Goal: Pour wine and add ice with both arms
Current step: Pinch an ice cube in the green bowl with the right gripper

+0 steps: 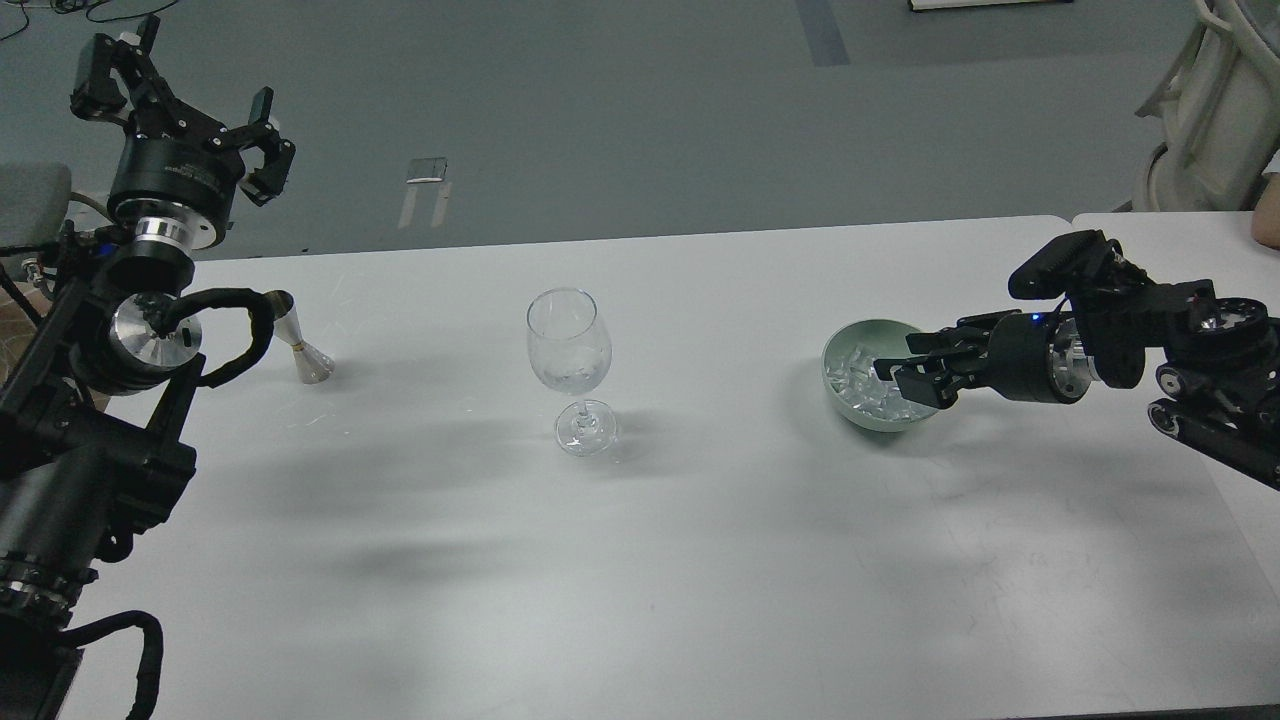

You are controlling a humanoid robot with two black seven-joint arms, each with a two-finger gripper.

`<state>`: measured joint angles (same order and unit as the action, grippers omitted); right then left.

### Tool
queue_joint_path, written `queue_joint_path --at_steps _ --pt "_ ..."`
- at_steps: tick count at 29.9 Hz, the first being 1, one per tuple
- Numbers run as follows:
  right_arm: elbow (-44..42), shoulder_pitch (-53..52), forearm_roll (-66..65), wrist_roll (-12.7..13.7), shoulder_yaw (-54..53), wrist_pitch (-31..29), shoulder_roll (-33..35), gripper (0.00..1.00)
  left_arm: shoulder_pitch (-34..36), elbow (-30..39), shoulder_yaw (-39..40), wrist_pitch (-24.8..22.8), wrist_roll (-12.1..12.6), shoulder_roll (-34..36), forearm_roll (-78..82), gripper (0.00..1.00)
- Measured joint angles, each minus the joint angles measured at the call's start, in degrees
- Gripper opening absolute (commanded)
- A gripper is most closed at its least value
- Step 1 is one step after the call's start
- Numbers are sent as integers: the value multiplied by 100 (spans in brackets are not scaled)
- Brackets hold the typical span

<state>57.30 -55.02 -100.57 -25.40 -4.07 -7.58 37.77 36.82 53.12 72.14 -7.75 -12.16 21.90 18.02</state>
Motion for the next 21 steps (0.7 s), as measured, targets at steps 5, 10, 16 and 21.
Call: queue_joint_path --at_steps 5,10,16,21 --pt "73 52 2 0 4 1 84 55 5 5 -6 1 3 0 0 98" --pt "25 125 -12 10 20 -3 85 55 5 5 -11 1 3 1 0 98" --pt "-51 146 -68 26 46 -6 59 55 -21 5 -11 -3 3 -24 0 98" --pt "-61 133 -105 27 89 -6 32 53 -61 0 -8 -36 2 -23 0 98"
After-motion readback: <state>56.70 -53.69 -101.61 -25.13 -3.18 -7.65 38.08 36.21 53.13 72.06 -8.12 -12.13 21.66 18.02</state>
